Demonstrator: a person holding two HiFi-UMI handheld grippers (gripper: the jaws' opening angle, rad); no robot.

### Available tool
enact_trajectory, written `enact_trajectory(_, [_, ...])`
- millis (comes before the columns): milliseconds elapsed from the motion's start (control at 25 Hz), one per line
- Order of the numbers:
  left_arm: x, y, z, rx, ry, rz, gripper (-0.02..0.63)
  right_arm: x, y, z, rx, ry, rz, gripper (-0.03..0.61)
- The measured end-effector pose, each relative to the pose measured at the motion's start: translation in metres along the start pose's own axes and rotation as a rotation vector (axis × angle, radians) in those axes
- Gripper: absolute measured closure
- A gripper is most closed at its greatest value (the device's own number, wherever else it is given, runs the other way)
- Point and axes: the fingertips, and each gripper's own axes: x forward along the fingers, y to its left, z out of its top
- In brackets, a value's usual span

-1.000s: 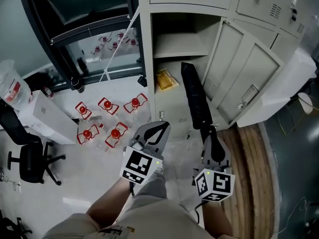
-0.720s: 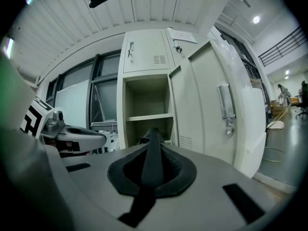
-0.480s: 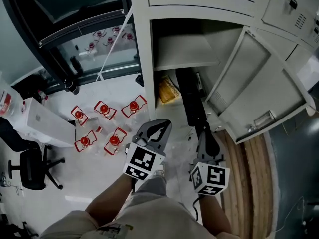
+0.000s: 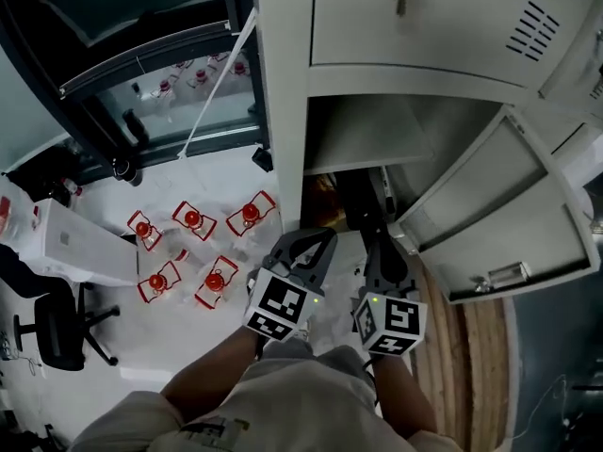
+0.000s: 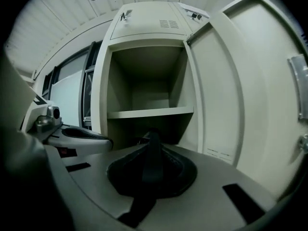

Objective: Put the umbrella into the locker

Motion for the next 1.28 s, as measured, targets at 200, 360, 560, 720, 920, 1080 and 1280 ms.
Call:
enact_trajectory(200, [0.011,0.011,-0.003,-0.034,0.007,0.002,0.606,0.031,0.006,0.01,-0.023,0.004,0.018,0.569])
enact_trajectory(360, [0.019,0.018,-0.006,-0.067,0.012,0.024,0.606,0.053,0.008,0.011,-0.037,0.015,0.045,0.569])
enact_trajectory(560, [0.027,0.02,-0.005,-0.097,0.011,0.064,0.606,0.075,0.009,0.008,-0.058,0.037,0.097,0.569])
enact_trajectory(720, [0.035,0.022,-0.006,-0.116,0.016,0.111,0.606,0.089,0.009,0.005,-0.086,0.046,0.149,0.569])
enact_trajectory(920, [0.043,0.026,-0.01,-0.155,0.021,0.196,0.606,0.104,0.007,0.001,-0.115,0.062,0.226,0.569])
enact_trajectory(1080, [0.048,0.027,-0.01,-0.179,0.025,0.263,0.606,0.115,0.006,-0.002,-0.139,0.084,0.291,0.569])
enact_trajectory(1280, [0.049,0.03,-0.009,-0.202,0.022,0.333,0.606,0.126,0.011,-0.003,-0.149,0.085,0.343,0.569])
